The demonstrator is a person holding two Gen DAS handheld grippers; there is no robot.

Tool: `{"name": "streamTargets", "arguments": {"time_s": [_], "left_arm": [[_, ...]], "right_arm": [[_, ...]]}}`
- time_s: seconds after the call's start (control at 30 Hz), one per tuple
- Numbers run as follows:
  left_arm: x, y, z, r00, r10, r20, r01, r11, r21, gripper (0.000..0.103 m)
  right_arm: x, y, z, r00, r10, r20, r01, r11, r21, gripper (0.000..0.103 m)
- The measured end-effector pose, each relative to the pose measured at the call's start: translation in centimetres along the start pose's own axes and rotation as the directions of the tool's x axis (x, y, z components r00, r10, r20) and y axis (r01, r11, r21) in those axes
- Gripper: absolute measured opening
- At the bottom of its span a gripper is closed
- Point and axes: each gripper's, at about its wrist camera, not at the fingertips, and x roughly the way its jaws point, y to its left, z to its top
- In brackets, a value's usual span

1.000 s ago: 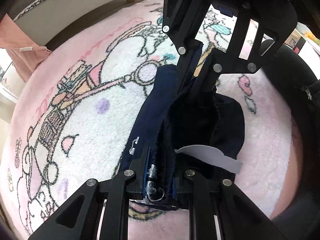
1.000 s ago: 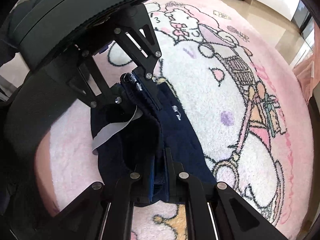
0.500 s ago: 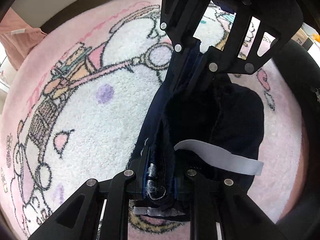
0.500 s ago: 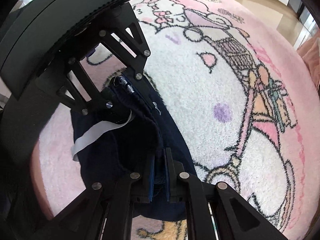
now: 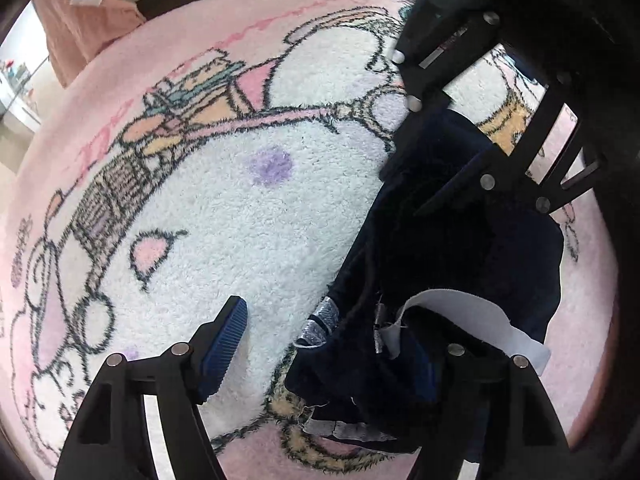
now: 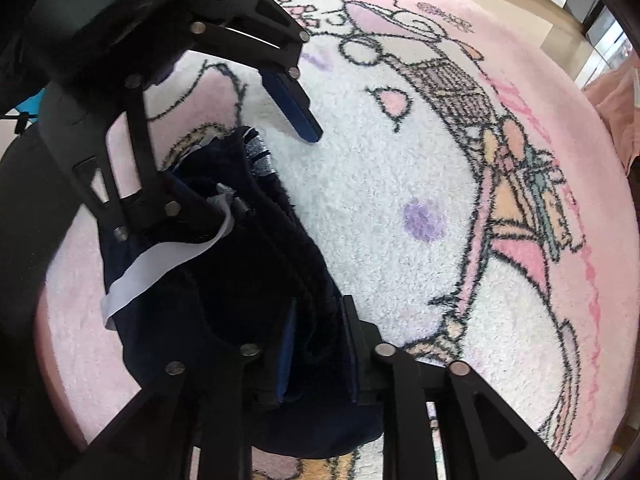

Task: Fold clothes
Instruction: 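Open both grippers and release the folded pants, then lift both grippers away from the folded pants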

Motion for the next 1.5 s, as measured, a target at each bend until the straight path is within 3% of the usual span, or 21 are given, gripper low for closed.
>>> {"name": "streamTargets", "arguments": {"time_s": [0.13, 0.4, 0.67, 0.8, 1.03, 1.33, 1.5], "left_arm": [[-0.3, 0.4, -0.1, 1.000, -0.011, -0.004, 0.011, 1.000, -0.011, 0.072], [-2.0, 2.2, -0.5, 1.000, 0.004, 0.012, -0.003, 0.997, -0.083, 0.072], [-2.9, 2.1, -1.3, 0.999, 0.022, -0.031, -0.023, 0.999, -0.042, 0.072], [-4.0, 2.7, -2.1, 1.000, 0.030, -0.011, -0.030, 0.998, -0.054, 0.072], [-5.5, 1.4, -2.0, 0.997, 0.078, 0.007, -0.077, 0.995, -0.070, 0.072], [-7.6, -1.0, -1.2, 0.990, 0.137, 0.040, -0.136, 0.990, -0.028, 0.072], [-8.9, -2.9, -1.2, 0.976, 0.209, 0.058, -0.209, 0.978, -0.021, 0.072]], "right_arm": [[-0.1, -0.8, -0.1, 0.998, -0.059, 0.005, 0.058, 0.997, 0.052, 0.062], [-1.3, -2.1, -0.6, 0.991, -0.132, 0.020, 0.128, 0.981, 0.142, 0.068], [-2.0, -1.4, 0.1, 0.984, -0.178, 0.010, 0.175, 0.975, 0.136, 0.068], [-2.2, -1.2, -0.5, 0.976, -0.216, -0.024, 0.217, 0.966, 0.137, 0.068], [-4.1, -1.3, -2.1, 0.959, -0.283, 0.010, 0.275, 0.941, 0.197, 0.068], [-6.0, 3.8, -1.8, 0.924, -0.382, 0.025, 0.381, 0.924, 0.022, 0.068], [-6.4, 6.9, -2.0, 0.912, -0.408, 0.042, 0.409, 0.911, -0.050, 0.068]]}}
